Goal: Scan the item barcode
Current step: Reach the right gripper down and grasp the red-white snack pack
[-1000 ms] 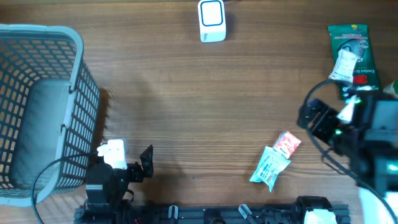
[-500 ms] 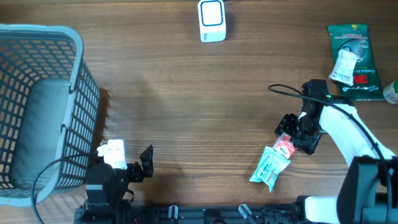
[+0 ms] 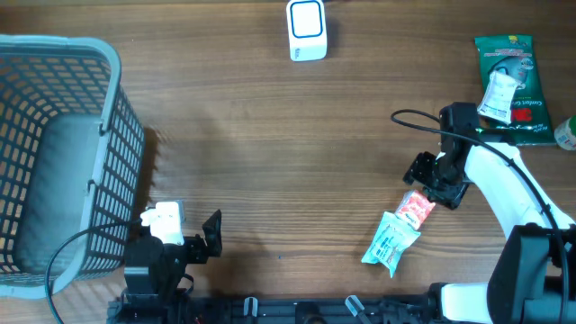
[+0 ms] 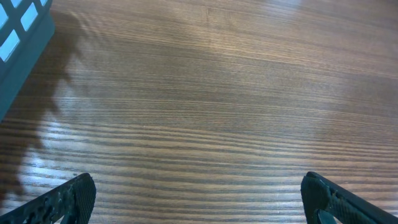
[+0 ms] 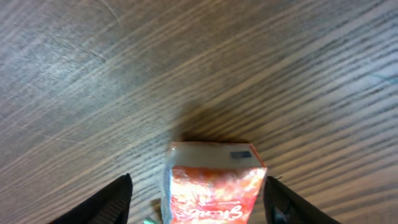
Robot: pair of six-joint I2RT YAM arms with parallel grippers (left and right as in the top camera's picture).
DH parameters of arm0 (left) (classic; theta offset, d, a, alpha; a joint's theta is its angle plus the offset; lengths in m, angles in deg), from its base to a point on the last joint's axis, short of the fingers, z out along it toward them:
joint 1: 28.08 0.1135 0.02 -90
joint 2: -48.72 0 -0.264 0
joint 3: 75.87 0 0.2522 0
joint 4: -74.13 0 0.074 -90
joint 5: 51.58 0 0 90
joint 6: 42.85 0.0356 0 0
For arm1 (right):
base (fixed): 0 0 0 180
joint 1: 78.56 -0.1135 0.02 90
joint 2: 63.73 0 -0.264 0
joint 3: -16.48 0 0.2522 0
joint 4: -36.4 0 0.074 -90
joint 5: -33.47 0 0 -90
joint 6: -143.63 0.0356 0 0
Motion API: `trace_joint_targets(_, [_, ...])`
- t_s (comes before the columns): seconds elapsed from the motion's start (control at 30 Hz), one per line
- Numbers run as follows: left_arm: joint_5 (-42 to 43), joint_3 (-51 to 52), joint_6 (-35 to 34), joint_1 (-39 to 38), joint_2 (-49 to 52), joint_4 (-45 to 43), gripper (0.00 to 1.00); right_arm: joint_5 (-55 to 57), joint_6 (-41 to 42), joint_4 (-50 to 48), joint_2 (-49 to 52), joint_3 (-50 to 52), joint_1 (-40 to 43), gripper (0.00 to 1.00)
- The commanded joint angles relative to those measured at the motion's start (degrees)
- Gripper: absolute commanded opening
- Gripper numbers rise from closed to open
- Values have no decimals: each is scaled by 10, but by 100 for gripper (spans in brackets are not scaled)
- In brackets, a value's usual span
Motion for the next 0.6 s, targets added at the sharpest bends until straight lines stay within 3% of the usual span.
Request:
trace_joint_targets(0.0, [-1, 3, -5, -2, -4, -1, 100, 15, -4, 9, 10, -9, -2, 66])
trace_joint_targets(0.3, [-1, 3, -5, -2, -4, -1, 100, 15, -4, 5, 69, -8, -5, 61])
trace_joint_targets(0.37, [-1, 3, -5, -2, -4, -1, 100, 15, -4, -1, 90, -8, -13, 51])
trace_joint_targets(0.47, [-1, 3, -5, -2, -4, -1, 100, 14, -3, -19, 111, -9, -27, 15])
trace_joint_targets(0.5, [-1, 3, -5, -2, -4, -1, 100, 12, -3, -23, 111, -9, -28, 7])
trace_joint_targets(0.57, [-1, 3, -5, -2, -4, -1, 100, 10, -3, -16, 110, -16, -28, 5])
